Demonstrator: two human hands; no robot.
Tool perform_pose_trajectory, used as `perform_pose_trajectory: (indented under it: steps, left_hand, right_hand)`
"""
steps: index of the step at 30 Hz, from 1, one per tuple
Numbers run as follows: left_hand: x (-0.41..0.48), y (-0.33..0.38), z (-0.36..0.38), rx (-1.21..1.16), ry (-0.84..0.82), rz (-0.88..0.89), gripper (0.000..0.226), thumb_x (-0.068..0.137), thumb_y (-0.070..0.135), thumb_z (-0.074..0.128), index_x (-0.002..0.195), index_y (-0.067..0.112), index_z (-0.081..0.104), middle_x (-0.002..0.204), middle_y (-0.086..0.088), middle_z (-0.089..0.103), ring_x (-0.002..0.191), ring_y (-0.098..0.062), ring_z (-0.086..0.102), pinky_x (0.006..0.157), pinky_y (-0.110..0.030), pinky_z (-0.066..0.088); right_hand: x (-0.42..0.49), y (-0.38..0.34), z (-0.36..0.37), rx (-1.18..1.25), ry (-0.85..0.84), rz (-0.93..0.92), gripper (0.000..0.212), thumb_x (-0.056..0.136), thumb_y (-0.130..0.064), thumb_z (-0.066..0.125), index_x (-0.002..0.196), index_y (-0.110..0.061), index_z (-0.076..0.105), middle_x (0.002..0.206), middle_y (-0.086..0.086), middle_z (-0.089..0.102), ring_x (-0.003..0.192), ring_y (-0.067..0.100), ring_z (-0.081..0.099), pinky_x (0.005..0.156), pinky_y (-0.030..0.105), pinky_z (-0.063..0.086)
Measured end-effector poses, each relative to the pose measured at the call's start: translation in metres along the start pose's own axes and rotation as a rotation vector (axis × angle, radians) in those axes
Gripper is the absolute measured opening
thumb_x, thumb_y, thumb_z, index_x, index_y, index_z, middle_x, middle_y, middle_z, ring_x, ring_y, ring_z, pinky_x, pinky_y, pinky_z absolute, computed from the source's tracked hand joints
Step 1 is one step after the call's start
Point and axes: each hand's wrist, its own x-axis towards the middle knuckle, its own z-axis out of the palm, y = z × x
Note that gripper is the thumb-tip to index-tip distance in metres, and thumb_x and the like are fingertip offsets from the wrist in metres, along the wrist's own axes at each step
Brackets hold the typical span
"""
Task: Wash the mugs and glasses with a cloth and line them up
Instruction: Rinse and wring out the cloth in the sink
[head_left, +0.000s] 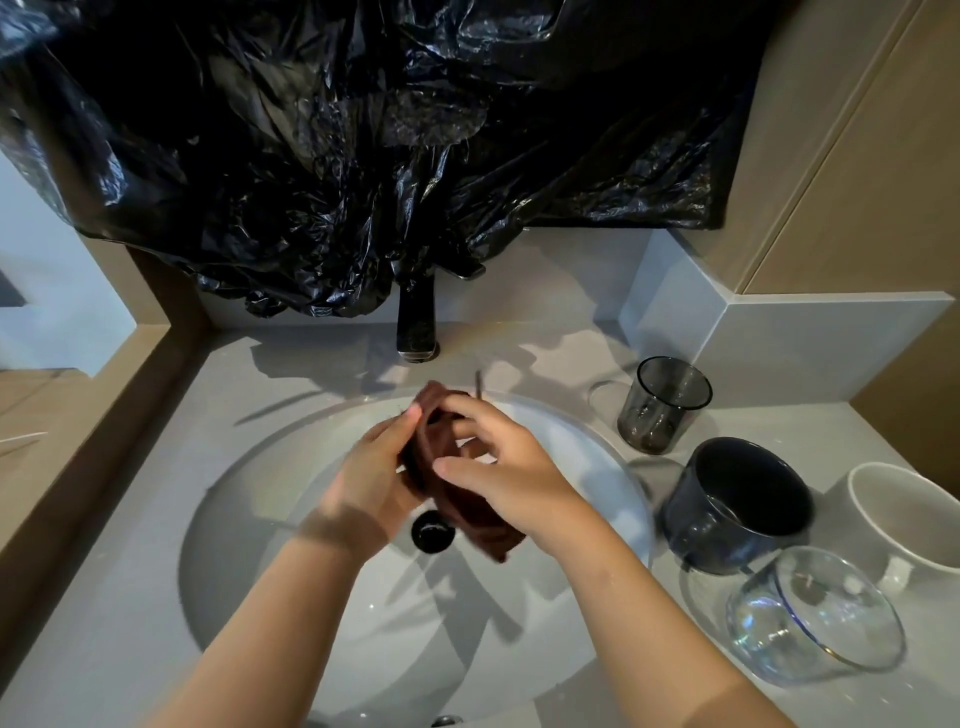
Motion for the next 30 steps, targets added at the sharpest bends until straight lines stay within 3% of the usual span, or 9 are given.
perform_pose_trajectory:
  steps: [4,8,12,16,19,21,24,27,30]
  left_hand:
    - [0.004,0.000,-0.013,-0.041,0.120,-0.116,0.036,0.101,0.028,0.042,0.118,0.002,0.061,0.094,-0.015,0.071,0.081,-0.028,0.068,0.071,-0.039,0.051]
    - [0.001,0.001,-0.010,-0.102,0.062,-0.174,0.044,0.103,0.032,0.034,0.103,0.002,0.066,0.089,-0.017,0.074,0.079,-0.028,0.072,0.076,-0.040,0.048]
    - [-0.001,0.008,-0.006,-0.121,0.027,-0.163,0.047,0.105,0.029,0.025,0.095,0.001,0.062,0.073,-0.017,0.072,0.070,-0.029,0.070,0.071,-0.041,0.045]
    - [0.007,0.012,-0.010,-0.142,0.024,-0.125,0.043,0.105,0.022,0.027,0.092,-0.001,0.062,0.072,-0.014,0.073,0.063,-0.022,0.072,0.071,-0.036,0.045]
    - [0.011,0.010,-0.014,-0.129,0.032,-0.120,0.039,0.104,0.022,0.031,0.104,0.001,0.064,0.083,-0.014,0.074,0.076,-0.023,0.071,0.074,-0.036,0.048]
    - [0.010,0.009,-0.013,-0.113,-0.004,-0.090,0.044,0.104,0.031,0.031,0.106,0.003,0.065,0.090,-0.014,0.072,0.080,-0.025,0.070,0.075,-0.038,0.048]
    - [0.007,0.008,-0.006,-0.131,-0.056,-0.064,0.052,0.101,0.042,0.032,0.112,0.002,0.063,0.102,-0.018,0.069,0.090,-0.029,0.069,0.075,-0.041,0.049]
    - [0.007,0.010,-0.009,-0.145,-0.038,-0.066,0.035,0.101,0.022,0.036,0.103,-0.001,0.063,0.094,-0.020,0.071,0.077,-0.029,0.073,0.063,-0.039,0.058]
    - [0.012,0.009,-0.018,-0.240,0.008,-0.078,0.032,0.102,0.012,0.033,0.097,-0.001,0.062,0.083,-0.018,0.073,0.070,-0.024,0.073,0.060,-0.033,0.059]
  right_hand:
    - [0.003,0.008,0.000,0.114,0.114,0.073,0.042,0.090,0.003,0.046,0.106,-0.035,0.050,0.091,-0.008,0.066,0.077,0.011,0.060,0.064,0.021,0.050]
    - [-0.001,0.015,0.005,0.039,0.117,0.076,0.025,0.084,-0.018,0.069,0.098,-0.034,0.056,0.101,-0.009,0.057,0.081,0.006,0.054,0.065,0.013,0.047]
    - [-0.001,0.025,0.011,-0.163,0.137,0.027,0.043,0.076,-0.026,0.077,0.104,-0.044,0.050,0.119,-0.020,0.042,0.105,-0.005,0.045,0.087,0.023,0.047]
    - [0.006,0.026,0.007,-0.097,0.307,-0.042,0.023,0.082,-0.014,0.070,0.077,-0.031,0.056,0.088,-0.010,0.054,0.080,0.011,0.054,0.069,0.023,0.046]
    - [0.004,0.021,0.002,0.088,0.248,0.033,0.020,0.090,-0.011,0.059,0.072,-0.020,0.059,0.073,-0.007,0.055,0.067,0.008,0.050,0.061,0.018,0.040]
    - [0.002,0.017,0.002,0.186,0.152,0.072,0.026,0.095,-0.010,0.049,0.080,-0.024,0.066,0.081,-0.008,0.060,0.073,0.006,0.053,0.065,0.018,0.042]
    - [0.002,0.019,0.006,0.024,0.032,0.070,0.041,0.094,-0.001,0.046,0.098,-0.038,0.064,0.099,-0.013,0.059,0.086,0.001,0.056,0.077,0.015,0.046]
    - [0.001,0.027,0.006,-0.126,-0.024,0.013,0.050,0.088,-0.009,0.061,0.111,-0.052,0.053,0.128,-0.024,0.047,0.117,-0.003,0.044,0.100,0.020,0.040]
    - [0.004,0.035,0.006,-0.189,0.040,-0.049,0.048,0.081,-0.010,0.069,0.111,-0.045,0.055,0.127,-0.027,0.047,0.117,-0.009,0.043,0.098,0.015,0.035]
